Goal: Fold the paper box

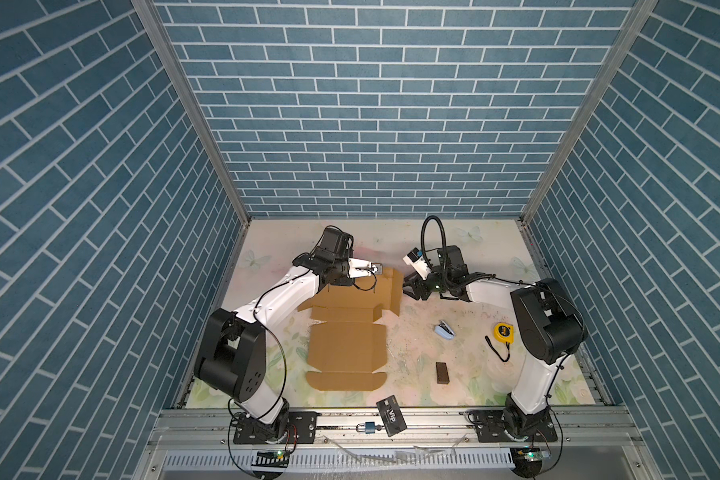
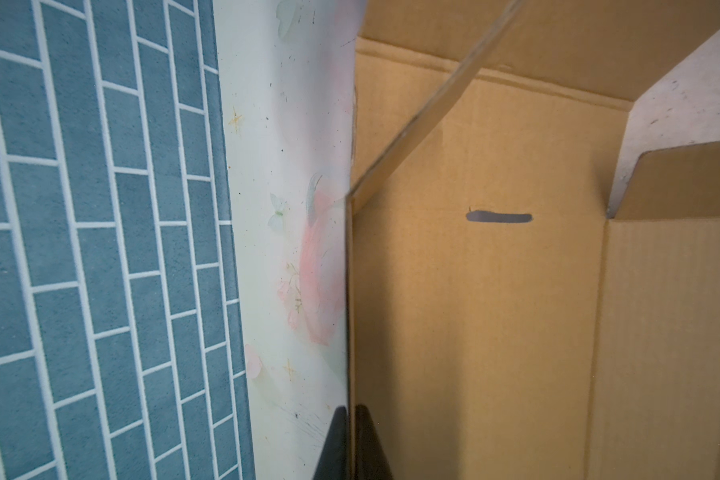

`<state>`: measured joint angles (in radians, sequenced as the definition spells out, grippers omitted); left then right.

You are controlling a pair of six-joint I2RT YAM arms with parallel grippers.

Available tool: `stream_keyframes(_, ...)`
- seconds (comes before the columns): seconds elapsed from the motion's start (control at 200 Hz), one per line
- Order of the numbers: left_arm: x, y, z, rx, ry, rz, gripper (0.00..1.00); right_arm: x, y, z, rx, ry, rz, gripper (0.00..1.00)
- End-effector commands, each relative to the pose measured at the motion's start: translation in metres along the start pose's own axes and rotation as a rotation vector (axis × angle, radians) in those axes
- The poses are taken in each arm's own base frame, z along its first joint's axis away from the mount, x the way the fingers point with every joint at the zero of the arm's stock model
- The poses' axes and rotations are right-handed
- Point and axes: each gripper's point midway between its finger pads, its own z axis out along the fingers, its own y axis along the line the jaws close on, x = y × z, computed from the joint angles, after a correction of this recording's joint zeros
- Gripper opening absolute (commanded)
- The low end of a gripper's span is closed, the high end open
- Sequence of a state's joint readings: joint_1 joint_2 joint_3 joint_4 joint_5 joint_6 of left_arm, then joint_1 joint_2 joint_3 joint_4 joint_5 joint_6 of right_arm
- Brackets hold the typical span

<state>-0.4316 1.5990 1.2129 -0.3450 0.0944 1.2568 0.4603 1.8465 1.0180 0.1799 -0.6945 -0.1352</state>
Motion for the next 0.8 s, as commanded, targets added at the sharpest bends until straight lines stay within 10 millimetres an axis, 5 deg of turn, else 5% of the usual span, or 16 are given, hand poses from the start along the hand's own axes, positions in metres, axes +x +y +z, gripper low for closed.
stream_keyframes(0.0, 0.001, 0.001, 0.004, 0.005, -0.004, 0.002, 0.07, -0.021, 0.017, -0.008, -0.027, -0.077, -0.080, 0.54)
stream_keyframes(0.795, 0.001, 0.002, 0.004, -0.006, -0.004, -0.025, 0.08, -0.044, 0.063, 0.038, -0.145, -0.142, -0.092, 0.54)
